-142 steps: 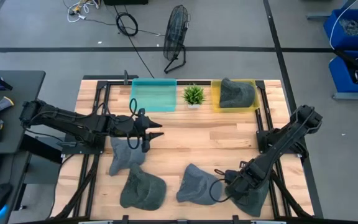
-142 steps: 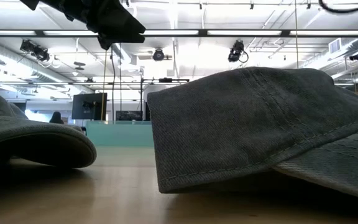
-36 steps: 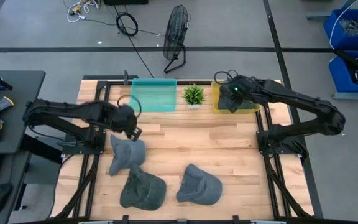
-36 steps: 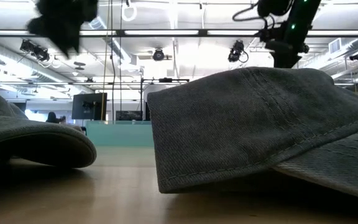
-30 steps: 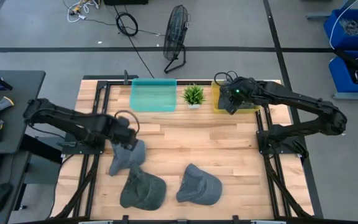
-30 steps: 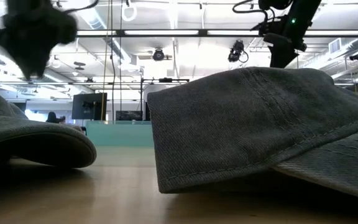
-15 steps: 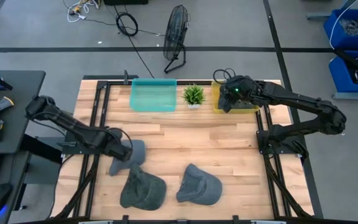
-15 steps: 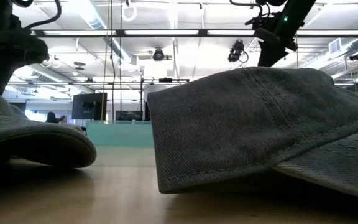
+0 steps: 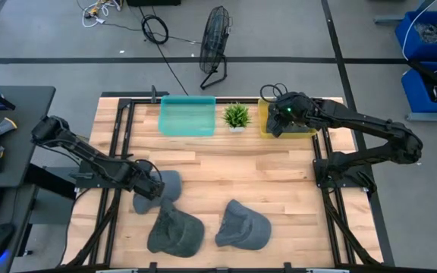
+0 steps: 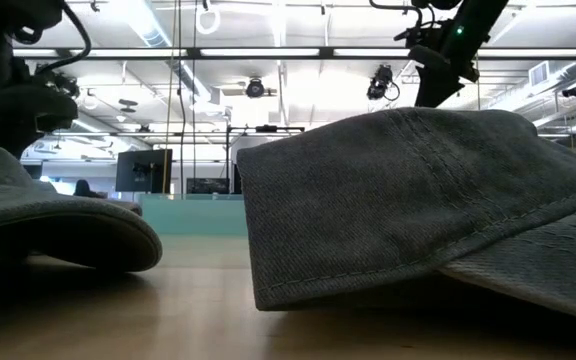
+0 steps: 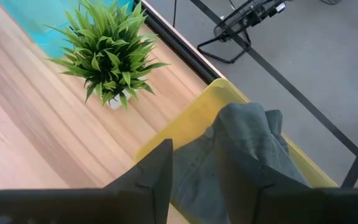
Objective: Pick & Place hat
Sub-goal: Put the left blue cap into the blue bin
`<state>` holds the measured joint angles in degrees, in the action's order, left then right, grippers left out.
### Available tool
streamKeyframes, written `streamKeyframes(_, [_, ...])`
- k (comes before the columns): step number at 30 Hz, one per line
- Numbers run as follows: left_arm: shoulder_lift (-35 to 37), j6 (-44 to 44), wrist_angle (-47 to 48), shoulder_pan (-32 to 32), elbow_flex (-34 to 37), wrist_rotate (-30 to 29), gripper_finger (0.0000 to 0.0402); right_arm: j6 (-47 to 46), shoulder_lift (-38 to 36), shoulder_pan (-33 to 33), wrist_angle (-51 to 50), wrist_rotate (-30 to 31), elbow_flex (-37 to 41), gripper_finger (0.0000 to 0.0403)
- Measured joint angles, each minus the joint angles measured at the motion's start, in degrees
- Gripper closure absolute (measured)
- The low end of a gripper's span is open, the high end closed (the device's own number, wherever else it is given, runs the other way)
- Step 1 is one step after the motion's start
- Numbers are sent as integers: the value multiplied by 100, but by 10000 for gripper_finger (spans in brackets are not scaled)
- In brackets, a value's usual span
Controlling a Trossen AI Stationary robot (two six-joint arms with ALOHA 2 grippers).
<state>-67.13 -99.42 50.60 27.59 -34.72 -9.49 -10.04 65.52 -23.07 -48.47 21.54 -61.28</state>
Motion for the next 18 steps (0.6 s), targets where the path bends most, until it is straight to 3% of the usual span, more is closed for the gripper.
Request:
streamKeyframes(3, [0,251,-225,-1,0,-244,387,0,2,0,0,1,0,279])
streamKeyframes(9, [1,954,-1031,-15,-61,-651,398,0,2,0,0,0,0,279])
streamKeyframes(18, [2,1703,-1006,-15,-552,-1289,399,2,2,0,1,2,0,279])
